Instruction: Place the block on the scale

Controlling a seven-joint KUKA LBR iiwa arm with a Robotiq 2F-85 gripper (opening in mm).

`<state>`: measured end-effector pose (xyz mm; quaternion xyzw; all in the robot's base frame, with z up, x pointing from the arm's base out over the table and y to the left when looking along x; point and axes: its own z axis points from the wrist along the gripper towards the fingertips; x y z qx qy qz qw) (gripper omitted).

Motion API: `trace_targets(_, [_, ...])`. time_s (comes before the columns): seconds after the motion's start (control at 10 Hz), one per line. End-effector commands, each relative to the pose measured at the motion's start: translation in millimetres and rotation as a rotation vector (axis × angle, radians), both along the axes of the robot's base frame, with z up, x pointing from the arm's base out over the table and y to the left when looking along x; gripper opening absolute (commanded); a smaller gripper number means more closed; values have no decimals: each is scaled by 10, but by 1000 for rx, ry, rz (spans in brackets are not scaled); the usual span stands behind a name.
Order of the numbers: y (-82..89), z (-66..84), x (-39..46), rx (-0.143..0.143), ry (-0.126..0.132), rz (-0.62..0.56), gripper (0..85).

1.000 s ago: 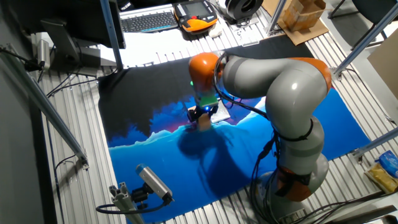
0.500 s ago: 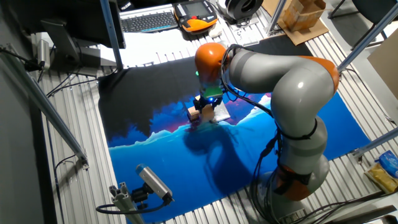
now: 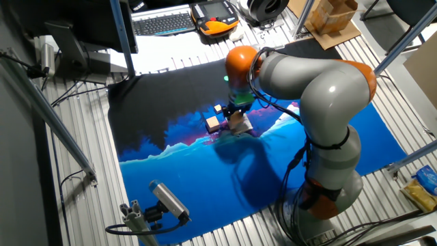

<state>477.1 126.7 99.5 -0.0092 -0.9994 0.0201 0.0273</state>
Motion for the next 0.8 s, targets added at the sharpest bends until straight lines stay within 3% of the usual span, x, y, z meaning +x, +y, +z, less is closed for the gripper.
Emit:
trace_targets(0.0, [-35,-12,8,1,-3,2,0])
trace_targets(0.5, [-142,-163,67,-12,-33,-12,0])
trace_targets(0.7, [-178,-242,107,-4,-27,-10,0])
